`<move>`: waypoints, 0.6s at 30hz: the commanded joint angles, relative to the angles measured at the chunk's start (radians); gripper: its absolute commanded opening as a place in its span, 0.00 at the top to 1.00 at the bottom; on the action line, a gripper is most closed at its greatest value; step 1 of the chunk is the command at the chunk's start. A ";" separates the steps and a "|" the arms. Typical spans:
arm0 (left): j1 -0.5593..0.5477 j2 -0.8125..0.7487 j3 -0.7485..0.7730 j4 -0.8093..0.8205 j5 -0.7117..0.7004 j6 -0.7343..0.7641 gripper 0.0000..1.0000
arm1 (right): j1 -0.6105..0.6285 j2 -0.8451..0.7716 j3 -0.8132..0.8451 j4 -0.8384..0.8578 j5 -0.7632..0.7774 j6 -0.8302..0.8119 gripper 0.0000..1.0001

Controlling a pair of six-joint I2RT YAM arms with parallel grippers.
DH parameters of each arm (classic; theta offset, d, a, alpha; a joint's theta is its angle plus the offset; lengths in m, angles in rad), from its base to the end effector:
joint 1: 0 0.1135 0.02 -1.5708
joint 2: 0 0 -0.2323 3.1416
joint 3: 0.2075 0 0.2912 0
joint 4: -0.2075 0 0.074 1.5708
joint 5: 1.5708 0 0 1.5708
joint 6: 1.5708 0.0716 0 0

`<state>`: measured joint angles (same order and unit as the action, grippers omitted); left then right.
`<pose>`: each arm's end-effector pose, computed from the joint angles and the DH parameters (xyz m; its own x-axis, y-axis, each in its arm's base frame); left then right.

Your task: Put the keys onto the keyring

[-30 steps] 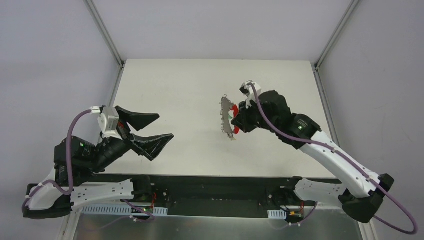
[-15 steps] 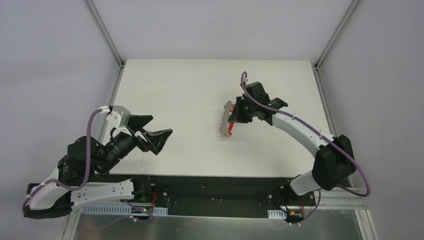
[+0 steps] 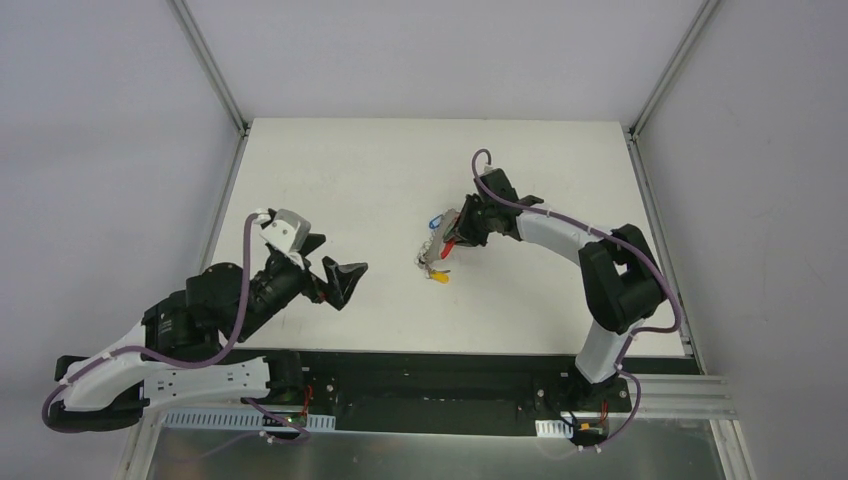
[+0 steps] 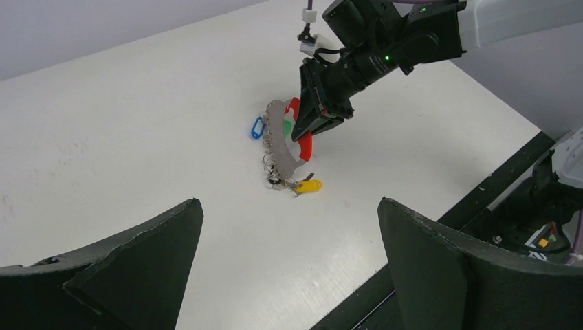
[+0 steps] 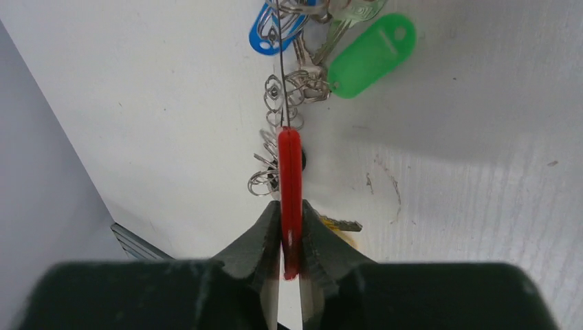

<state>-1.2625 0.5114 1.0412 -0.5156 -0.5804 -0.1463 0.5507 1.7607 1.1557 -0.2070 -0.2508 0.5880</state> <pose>0.0880 -0.1471 0.4249 -0.0876 -0.1265 -0.9881 0.6243 0.7659 -0.1535 0.3580 0.2407 0.1249 -0.8764 0.0924 -0.4726 -0.1998 0.8231 0.5315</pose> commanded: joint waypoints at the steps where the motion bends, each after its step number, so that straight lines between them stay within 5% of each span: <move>1: -0.002 0.041 0.012 0.006 0.017 0.020 0.01 | -0.012 0.022 0.007 0.080 0.023 0.064 0.82; 5: -0.002 0.044 0.000 0.006 0.020 0.027 0.01 | -0.016 -0.010 -0.024 0.086 0.060 0.053 0.55; 18: -0.002 0.104 0.057 0.000 -0.063 0.076 0.01 | -0.016 -0.304 -0.044 -0.072 0.215 -0.093 0.01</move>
<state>-1.2625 0.5667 1.0439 -0.5220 -0.5930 -0.1028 0.5362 1.5963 1.0878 -0.2035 -0.1322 0.5690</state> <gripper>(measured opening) 0.990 0.964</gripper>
